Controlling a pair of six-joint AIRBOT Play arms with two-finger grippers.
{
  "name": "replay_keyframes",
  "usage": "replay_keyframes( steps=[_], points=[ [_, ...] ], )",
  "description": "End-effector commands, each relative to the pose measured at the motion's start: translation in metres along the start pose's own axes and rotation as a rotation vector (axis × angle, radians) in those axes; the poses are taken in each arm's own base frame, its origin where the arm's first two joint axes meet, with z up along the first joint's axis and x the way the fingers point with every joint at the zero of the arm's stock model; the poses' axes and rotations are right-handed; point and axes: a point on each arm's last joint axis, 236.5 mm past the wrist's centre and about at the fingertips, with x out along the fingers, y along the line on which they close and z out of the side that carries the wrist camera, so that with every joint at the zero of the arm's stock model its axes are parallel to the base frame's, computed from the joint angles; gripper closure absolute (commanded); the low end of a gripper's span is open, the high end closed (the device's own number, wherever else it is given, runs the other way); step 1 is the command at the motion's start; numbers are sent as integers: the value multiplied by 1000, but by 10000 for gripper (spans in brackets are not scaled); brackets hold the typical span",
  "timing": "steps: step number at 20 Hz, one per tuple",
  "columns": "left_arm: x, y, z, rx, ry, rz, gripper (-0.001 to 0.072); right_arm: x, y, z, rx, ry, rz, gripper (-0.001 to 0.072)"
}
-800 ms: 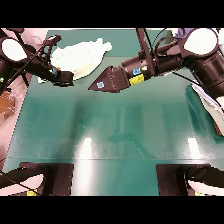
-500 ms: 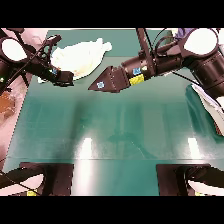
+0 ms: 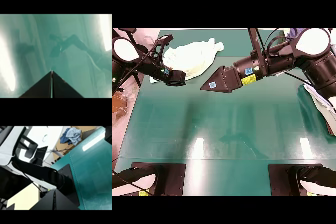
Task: Fold the shirts.
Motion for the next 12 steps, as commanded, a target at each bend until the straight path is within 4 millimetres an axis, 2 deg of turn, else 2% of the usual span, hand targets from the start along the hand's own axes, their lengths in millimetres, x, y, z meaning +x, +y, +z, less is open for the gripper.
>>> replay_keyframes(
  steps=[1,4,7,12],
  points=[
    [-2,1,27,-1,-114,3,683,0,0,0,1,1,1,695],
    [-8,3,61,-1,-262,10,683,1,-1,0,2,1,0,694],
    [-23,-5,100,-26,-436,-27,684,0,-2,6,2,-25,-8,694],
    [-24,-12,102,-46,-446,-62,684,0,-5,14,2,-61,-19,694]
  ],
)
